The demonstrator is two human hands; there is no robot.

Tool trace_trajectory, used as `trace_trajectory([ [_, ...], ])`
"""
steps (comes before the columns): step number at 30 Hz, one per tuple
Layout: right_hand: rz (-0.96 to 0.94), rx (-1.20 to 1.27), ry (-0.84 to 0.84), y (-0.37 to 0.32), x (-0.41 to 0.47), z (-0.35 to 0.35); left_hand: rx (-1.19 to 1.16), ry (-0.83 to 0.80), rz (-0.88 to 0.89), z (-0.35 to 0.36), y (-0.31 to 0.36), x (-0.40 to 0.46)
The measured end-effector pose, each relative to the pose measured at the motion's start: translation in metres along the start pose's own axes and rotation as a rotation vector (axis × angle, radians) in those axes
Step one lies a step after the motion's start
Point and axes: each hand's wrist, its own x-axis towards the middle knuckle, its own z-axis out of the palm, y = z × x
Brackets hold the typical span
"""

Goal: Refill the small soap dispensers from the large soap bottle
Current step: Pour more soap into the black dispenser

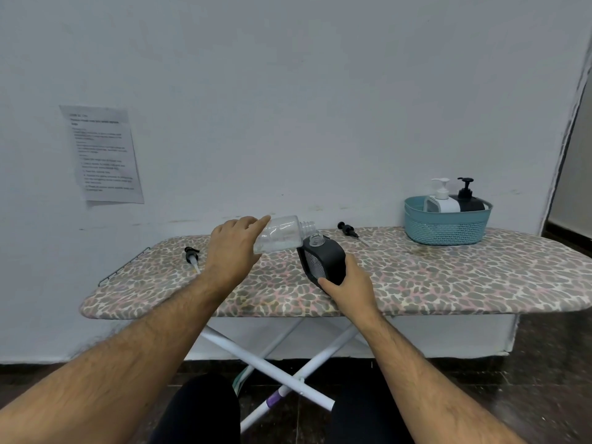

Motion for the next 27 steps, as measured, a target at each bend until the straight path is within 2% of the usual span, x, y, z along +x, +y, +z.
trace_trajectory([
  [11, 0.008, -0.015, 0.082, -0.0041, -0.0010, -0.0022, 0.021, 0.033, 0.025, 0.0012, 0.0001, 0.0015],
  [27, 0.023, -0.003, 0.081, -0.0036, -0.0016, -0.0040, 0.065, 0.036, 0.052, 0.0013, -0.0008, 0.0083],
])
